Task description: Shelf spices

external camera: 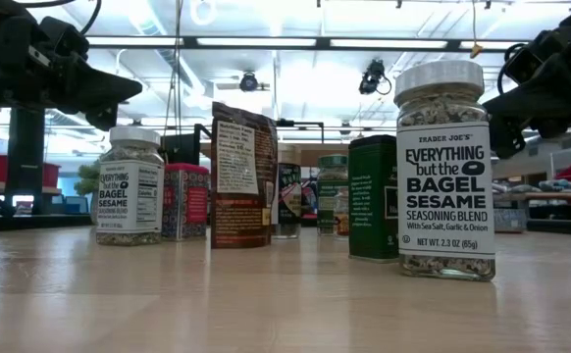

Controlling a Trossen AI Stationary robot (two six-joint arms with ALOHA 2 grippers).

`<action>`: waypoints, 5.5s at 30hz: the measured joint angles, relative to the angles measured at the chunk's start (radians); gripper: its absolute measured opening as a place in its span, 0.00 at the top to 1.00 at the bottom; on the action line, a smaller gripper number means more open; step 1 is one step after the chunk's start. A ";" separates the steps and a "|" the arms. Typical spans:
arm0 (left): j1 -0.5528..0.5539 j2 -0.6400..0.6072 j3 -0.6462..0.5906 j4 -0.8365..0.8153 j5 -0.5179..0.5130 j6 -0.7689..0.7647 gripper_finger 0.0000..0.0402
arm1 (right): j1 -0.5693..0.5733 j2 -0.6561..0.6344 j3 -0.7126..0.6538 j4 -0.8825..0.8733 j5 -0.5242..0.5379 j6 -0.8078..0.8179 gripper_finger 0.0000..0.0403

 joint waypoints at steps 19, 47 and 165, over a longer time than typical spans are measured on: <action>0.000 0.000 0.000 0.000 0.000 0.000 0.99 | 0.000 0.000 0.000 0.000 0.000 0.000 0.17; 0.000 0.000 0.000 0.000 0.000 0.000 0.99 | 0.000 0.000 0.000 0.000 0.000 0.000 0.17; 0.000 0.000 0.000 0.000 0.000 0.000 0.99 | 0.000 0.663 0.146 0.122 0.129 -0.023 0.25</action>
